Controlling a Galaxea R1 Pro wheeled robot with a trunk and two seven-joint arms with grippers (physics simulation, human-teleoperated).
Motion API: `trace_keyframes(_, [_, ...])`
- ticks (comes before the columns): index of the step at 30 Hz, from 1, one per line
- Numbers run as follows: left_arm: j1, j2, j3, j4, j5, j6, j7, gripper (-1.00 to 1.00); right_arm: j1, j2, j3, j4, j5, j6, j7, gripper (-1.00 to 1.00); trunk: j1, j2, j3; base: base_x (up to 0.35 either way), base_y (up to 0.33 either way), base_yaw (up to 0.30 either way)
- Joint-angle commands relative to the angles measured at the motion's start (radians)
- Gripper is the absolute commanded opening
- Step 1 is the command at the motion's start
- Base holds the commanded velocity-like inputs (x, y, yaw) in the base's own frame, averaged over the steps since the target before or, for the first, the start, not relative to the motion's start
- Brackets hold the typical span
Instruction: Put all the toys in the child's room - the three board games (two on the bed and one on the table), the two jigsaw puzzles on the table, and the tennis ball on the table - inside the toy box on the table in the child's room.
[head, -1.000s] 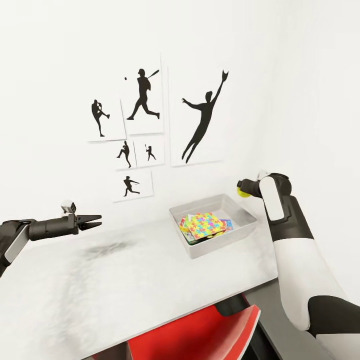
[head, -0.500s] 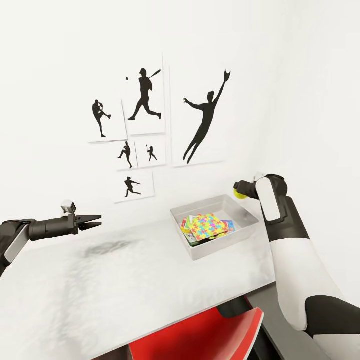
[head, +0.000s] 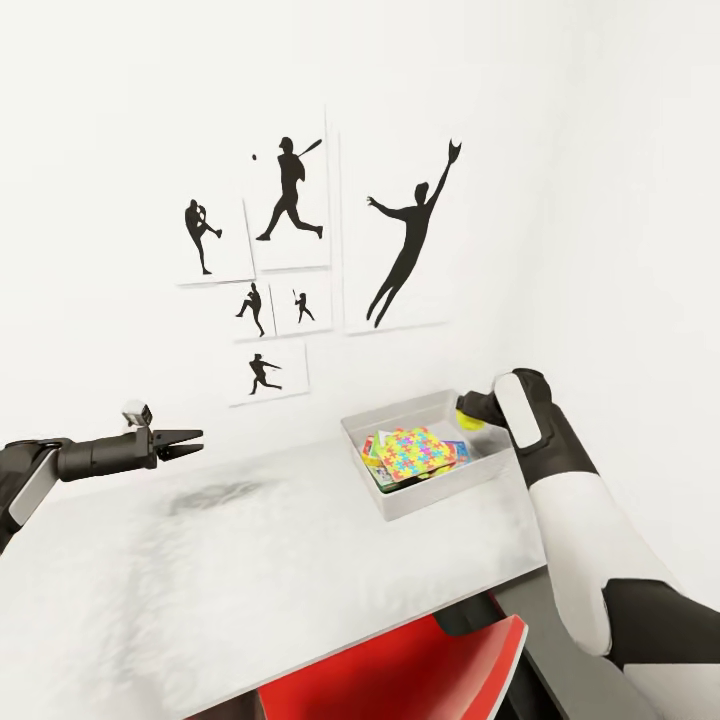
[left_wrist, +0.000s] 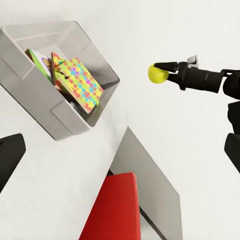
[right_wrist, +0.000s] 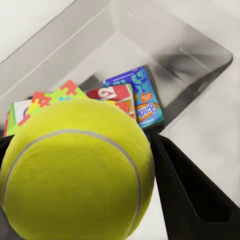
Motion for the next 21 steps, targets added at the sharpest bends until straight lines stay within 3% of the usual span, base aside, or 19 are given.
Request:
trace_keyframes(1, [-0.001, 0.001, -0.005, 0.000, 0.006, 0.009, -0.001, 1.00, -0.002, 0.001, -0.002, 0.000, -0.013, 0.000, -0.013, -1.00, 0.001, -0.002, -0.002, 0.000, 0.000, 0.000])
trace_keyframes(17, [-0.001, 0.001, -0.005, 0.000, 0.009, 0.016, -0.004, 1.00, -0.028, -0.001, -0.001, 0.009, 0.003, -0.012, -0.023, -1.00, 0.001, -0.002, -0.002, 0.000, 0.000, 0.000])
trace_keyframes(21, [-0.001, 0.001, -0.005, 0.000, 0.009, 0.016, -0.004, 1.00, -0.042, -0.001, -0.001, 0.043, 0.005, -0.046, -0.025, -1.00, 0.001, -0.002, -0.002, 0.000, 0.000, 0.000])
